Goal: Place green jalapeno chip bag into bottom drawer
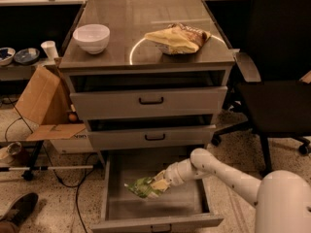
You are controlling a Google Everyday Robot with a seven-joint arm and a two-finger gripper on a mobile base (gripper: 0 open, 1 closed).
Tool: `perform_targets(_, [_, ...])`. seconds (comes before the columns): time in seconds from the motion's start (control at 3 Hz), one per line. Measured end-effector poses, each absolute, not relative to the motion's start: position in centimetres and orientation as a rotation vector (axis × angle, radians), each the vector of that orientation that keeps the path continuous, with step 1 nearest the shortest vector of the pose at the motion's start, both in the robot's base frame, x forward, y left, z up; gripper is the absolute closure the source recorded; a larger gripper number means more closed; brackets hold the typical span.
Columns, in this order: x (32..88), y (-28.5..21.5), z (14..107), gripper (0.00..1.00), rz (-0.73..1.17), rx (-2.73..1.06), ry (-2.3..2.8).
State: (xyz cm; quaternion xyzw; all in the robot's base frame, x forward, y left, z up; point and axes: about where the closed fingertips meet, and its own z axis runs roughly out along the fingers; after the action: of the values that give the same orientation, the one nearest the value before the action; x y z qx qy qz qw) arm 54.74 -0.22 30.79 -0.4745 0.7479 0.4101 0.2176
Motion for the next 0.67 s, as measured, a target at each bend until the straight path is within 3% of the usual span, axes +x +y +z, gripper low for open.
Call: perform_targets(0.67, [53.4, 2.2, 21.1, 1.0, 1.442, -1.192, 2.139])
